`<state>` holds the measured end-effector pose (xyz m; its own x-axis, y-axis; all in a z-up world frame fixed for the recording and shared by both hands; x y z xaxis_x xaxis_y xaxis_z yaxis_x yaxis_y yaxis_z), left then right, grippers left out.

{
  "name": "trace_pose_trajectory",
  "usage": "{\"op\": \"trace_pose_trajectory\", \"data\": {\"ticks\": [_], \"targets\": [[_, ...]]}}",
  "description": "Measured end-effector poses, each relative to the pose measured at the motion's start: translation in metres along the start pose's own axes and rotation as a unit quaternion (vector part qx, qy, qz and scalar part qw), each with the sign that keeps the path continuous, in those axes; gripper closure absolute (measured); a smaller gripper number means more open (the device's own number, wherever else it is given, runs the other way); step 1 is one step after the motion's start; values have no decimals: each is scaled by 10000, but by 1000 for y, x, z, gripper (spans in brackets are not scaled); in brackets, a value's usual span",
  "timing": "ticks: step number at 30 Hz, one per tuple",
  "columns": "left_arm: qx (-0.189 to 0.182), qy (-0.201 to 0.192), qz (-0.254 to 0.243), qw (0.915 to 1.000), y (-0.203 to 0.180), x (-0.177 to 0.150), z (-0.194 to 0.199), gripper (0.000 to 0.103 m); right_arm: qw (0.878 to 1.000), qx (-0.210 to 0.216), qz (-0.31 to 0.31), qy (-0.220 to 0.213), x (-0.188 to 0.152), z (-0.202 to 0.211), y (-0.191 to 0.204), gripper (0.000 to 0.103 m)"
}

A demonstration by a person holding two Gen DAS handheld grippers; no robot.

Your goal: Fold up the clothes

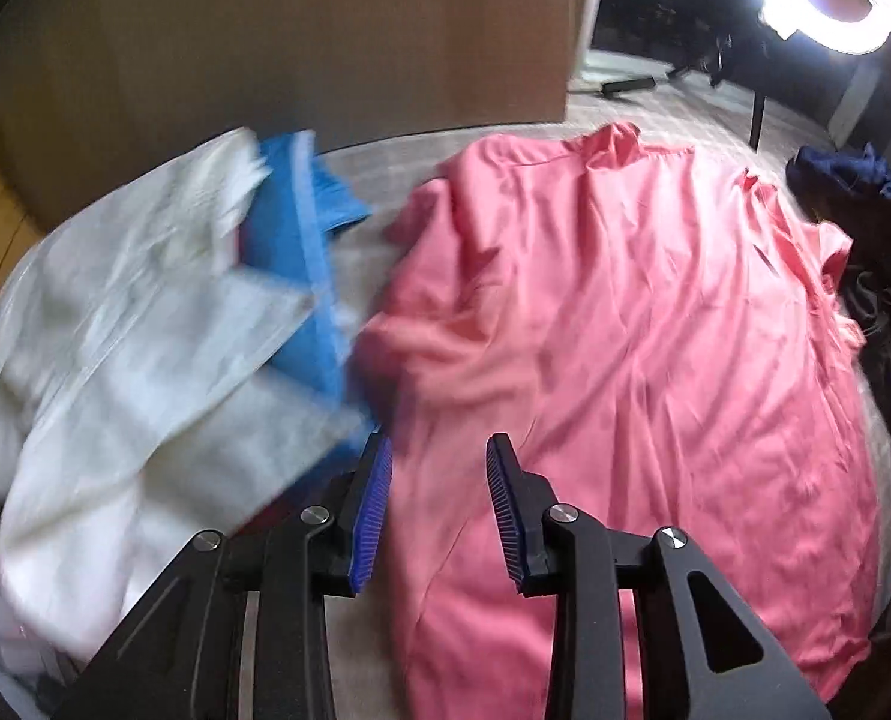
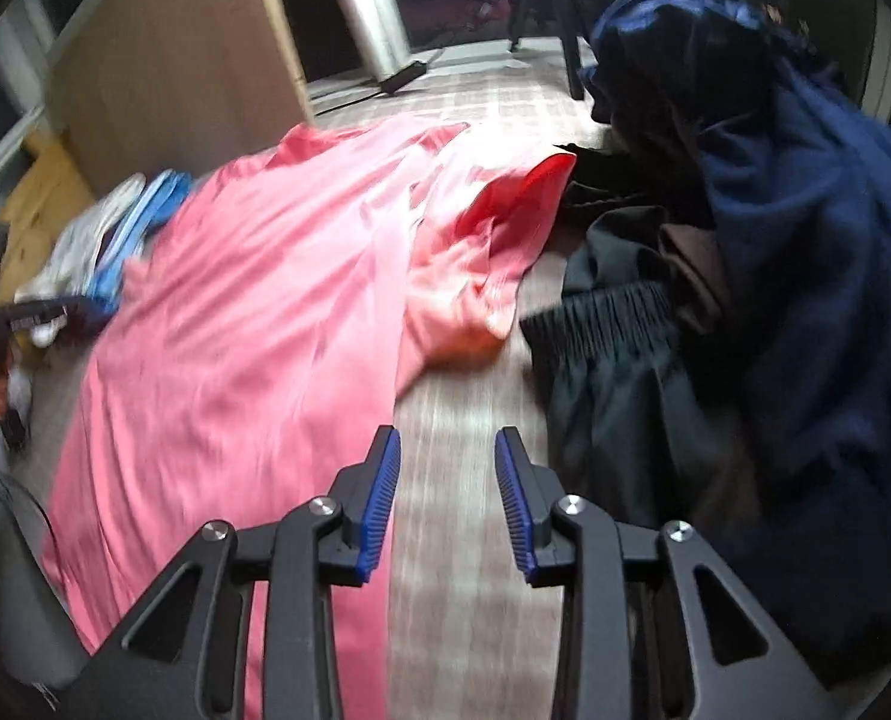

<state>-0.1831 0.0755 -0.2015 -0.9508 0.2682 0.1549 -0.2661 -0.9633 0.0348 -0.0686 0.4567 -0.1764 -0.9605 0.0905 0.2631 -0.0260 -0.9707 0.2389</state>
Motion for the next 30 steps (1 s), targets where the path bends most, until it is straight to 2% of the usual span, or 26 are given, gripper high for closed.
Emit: {"op": "trace_pose_trajectory", "data": {"ticks": [3, 5, 9, 10, 11, 12, 13, 14, 15, 19, 21, 24, 28, 30], "targets": [[296, 116, -254, 9992, -10, 23, -10, 72, 9999, -7, -133, -10, 19, -9, -3, 70], [467, 200, -320, 9982, -8, 26, -16, 72, 9998, 78, -206, 18, 31, -18, -5, 69], [552, 293, -294, 9976, -6, 41, -31, 72, 9994, 55, -301, 169, 48, -40, -8, 68], [569, 295, -298, 9975, -5, 43, -32, 73, 9992, 86, -340, 173, 52, -45, -8, 68], [560, 298, -335, 9974, -4, 44, -34, 84, 9992, 140, -350, 100, 56, -47, -9, 68], [551, 301, -373, 9973, -4, 44, -35, 95, 9992, 151, -359, 68, 58, -48, -9, 74], [542, 304, -410, 9972, -3, 45, -37, 101, 9992, 146, -373, 59, 61, -49, -10, 85], [532, 308, -448, 9971, -2, 46, -39, 102, 9992, 143, -366, 93, 62, -50, -10, 101], [622, 267, -481, 9965, -1, 46, -39, 102, 9994, 96, -321, 76, 62, -47, -9, 101], [831, 183, -516, 9950, 8, 42, -37, 102, 9944, -802, -232, -655, 60, -7, -18, 101], [909, 195, -484, 9945, 12, 43, -39, 102, 9952, -788, -193, -554, 62, -8, -19, 101], [1035, 205, -553, 9929, 12, 43, -41, 102, 9944, -1028, -45, -251, 64, -22, -18, 101], [1114, 210, -564, 9919, 12, 44, -42, 102, 9762, -2127, -261, -329, 63, -18, -32, 102], [1096, 196, -515, 9925, 15, 45, -41, 102, 9781, -1986, -381, -501, 64, -4, -38, 102]]}}
Point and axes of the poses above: each gripper's, at about its wrist camera, not at the fingertips, and z roughly against the way its jaws point, y to its left, x to its top, the point moved 3 cm from there along -z, roughly the way its jaws point, and after that the axes turned 14 degrees about y, right-handed, at the moved point
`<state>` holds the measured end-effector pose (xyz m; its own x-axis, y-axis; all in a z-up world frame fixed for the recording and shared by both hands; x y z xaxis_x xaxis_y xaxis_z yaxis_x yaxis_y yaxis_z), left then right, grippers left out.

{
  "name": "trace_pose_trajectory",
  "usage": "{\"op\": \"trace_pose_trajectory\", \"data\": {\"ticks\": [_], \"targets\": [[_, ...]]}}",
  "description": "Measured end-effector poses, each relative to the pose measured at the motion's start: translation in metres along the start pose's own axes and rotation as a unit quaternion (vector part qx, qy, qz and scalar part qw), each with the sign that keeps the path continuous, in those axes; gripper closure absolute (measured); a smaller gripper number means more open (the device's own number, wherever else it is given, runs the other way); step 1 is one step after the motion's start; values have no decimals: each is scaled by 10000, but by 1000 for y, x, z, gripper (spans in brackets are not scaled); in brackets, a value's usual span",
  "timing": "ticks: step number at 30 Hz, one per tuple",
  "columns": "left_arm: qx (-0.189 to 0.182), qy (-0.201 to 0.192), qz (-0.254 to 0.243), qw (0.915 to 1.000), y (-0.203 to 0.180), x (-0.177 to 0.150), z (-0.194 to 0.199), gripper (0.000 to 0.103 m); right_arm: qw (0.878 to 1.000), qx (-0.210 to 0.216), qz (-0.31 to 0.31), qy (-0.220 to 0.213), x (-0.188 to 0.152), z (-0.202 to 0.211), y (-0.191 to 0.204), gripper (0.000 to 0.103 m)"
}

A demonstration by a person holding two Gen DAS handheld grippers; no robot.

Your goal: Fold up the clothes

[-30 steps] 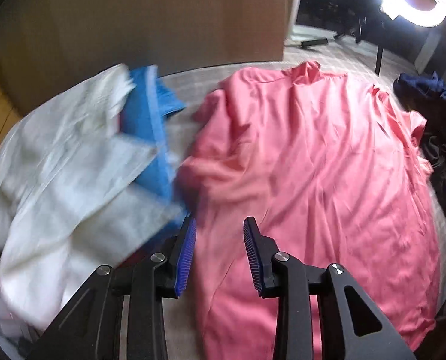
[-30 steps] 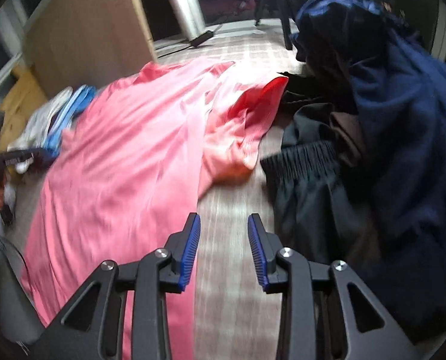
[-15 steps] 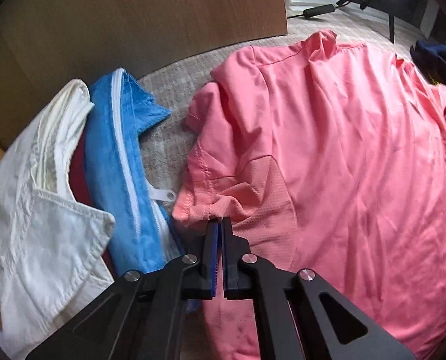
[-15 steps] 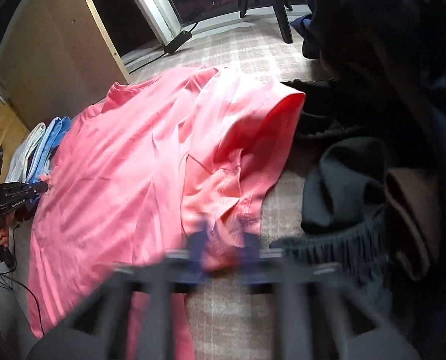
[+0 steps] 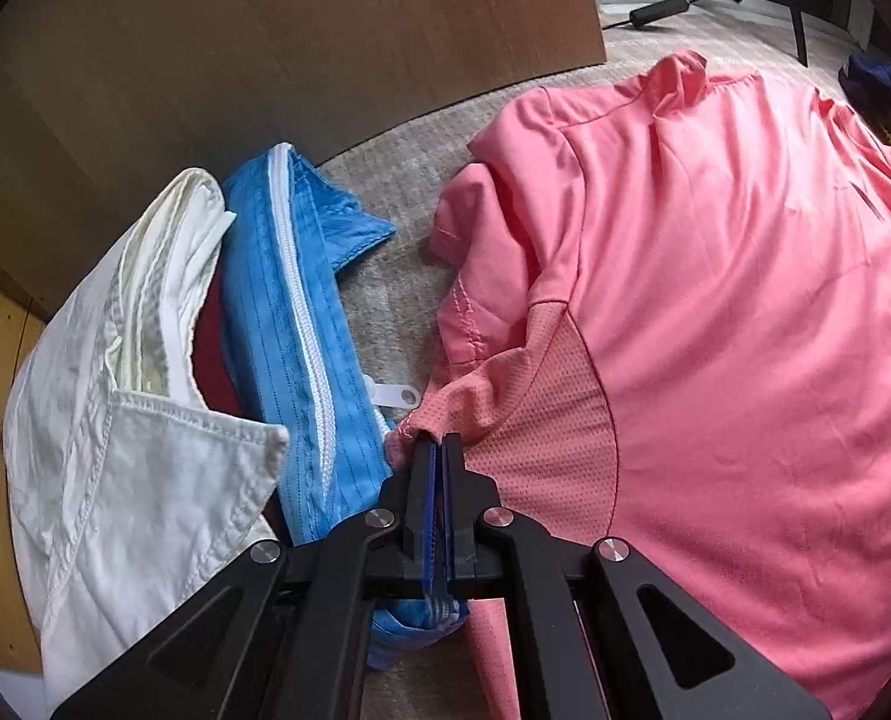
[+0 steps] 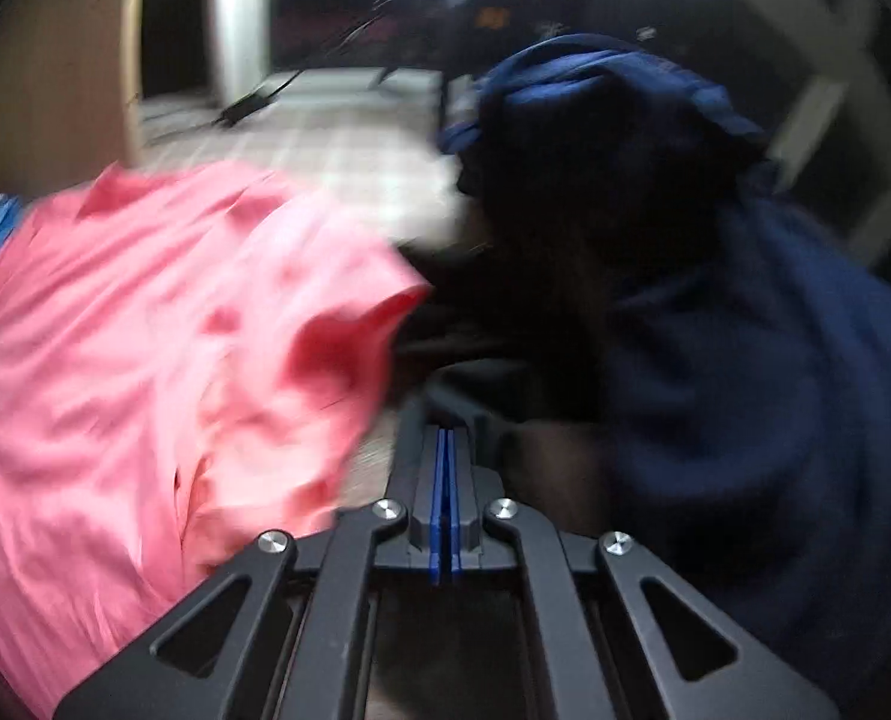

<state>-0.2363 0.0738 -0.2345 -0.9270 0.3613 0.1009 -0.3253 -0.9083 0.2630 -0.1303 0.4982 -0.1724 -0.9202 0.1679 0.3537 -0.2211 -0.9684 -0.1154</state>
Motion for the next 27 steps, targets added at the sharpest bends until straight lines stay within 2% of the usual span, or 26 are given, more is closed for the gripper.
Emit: {"op": "trace_pose_trajectory", "data": {"ticks": [1, 3, 5, 7, 9, 14, 19, 22, 24, 27], "targets": [[-36, -10, 18, 10000, 0, 0, 1, 101, 9999, 113, -68, -66, 1, 6, -5, 102], [-108, -29, 52, 9999, 0, 1, 3, 98, 9978, 653, -104, 81, -1, 14, -6, 99], [-153, -77, -23, 9999, -3, -2, 11, 98, 9907, 1344, 20, 220, -15, 28, 1, 89], [-309, -195, -100, 9993, -7, -13, 25, 97, 9878, 1518, 284, 213, -39, 44, 10, 79], [-495, -305, -147, 9982, -9, -29, 41, 95, 9849, 1632, 502, 278, -64, 55, 16, 77], [-871, -424, -211, 9951, -15, -104, 95, 85, 9736, 2058, 735, 651, -148, 82, 21, 77], [-874, -130, -41, 9961, -2, -216, 118, 84, 9661, 2273, 845, 884, -226, 100, 20, 76], [-1109, 67, 166, 9937, -3, -286, 121, 84, 9665, 2183, 977, 929, -265, 110, 20, 70], [-1518, 190, 55, 9882, -18, -322, 118, 81, 9620, 2347, 1014, 960, -284, 118, 22, 65], [-1513, 269, -310, 9876, -50, -348, 107, 80, 9604, 2310, 1194, 1001, -306, 119, 32, 65]]}}
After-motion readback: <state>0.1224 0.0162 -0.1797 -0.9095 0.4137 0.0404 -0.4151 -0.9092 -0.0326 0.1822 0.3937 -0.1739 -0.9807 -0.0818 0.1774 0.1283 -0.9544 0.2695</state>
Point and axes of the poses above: each gripper's, at about its wrist camera, not at the fingertips, and z roughly against the way its jaws point, y to its left, x to its top, the point moved 3 cm from there along -z, roughly the way its jaws point, and after that the axes turned 14 degrees about y, right-handed, at the moved point
